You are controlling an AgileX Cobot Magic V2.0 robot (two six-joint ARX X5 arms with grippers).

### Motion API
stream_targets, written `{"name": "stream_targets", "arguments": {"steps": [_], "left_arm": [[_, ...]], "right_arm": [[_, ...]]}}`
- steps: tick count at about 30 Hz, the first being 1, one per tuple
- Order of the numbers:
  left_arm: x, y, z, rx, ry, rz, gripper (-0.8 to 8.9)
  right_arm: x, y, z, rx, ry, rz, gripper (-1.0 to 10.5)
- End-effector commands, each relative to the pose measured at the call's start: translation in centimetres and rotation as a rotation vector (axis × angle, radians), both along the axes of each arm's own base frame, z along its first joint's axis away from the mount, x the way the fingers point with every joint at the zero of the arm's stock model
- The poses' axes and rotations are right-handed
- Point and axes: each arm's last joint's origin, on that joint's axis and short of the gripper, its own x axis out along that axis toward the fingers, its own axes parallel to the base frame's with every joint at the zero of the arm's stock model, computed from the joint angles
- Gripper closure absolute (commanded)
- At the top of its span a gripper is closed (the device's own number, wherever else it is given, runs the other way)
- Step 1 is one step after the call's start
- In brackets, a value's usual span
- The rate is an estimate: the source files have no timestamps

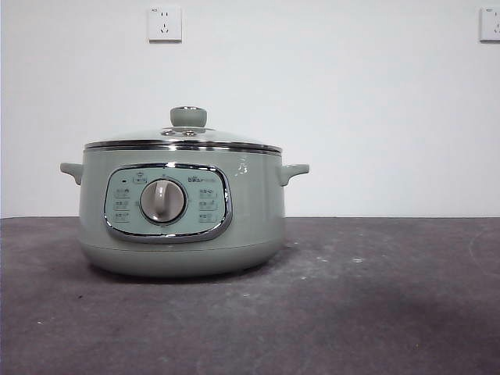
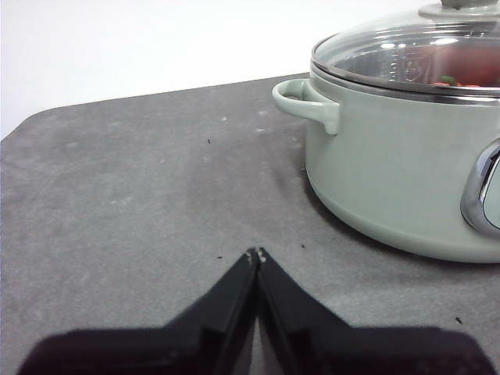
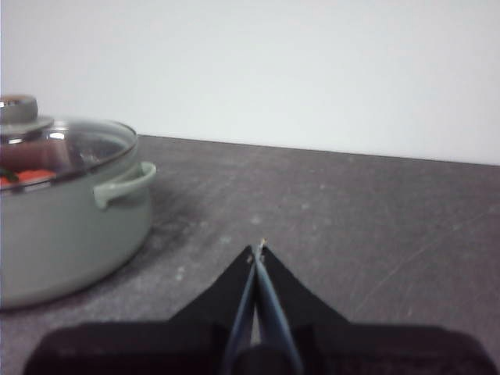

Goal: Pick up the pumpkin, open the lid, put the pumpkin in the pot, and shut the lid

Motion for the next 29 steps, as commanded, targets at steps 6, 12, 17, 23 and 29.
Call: {"name": "stream_targets", "arguments": {"steps": [6,12,17,23,29], "left_arm": [[0.1,0.0,-0.5,-0.006,0.012,0.006,8.17],[0.1,0.0,-0.5,-0.006,0.012,0.006,8.17],[0.1,0.0,-0.5,-0.006,0.012,0.006,8.17],[0.1,0.0,-0.5,-0.006,0.012,0.006,8.17],[0.1,0.0,-0.5,-0.006,0.011,0.006,8.17]], "right_arm": [[0.4,0.0,-3.3,0.055,0.076,-0.010,9.5],[0.3,-0.1,-3.8,0.049,0.129,-0.033,9.5],[0.3,-0.1,-4.0,0.054,0.152,-0.032,9.5],[0.3,-0.1,-4.0,0.070,0.155,-0.034,9.5],[0.3,-0.1,-4.0,0.070,0.155,-0.034,9.5]]}}
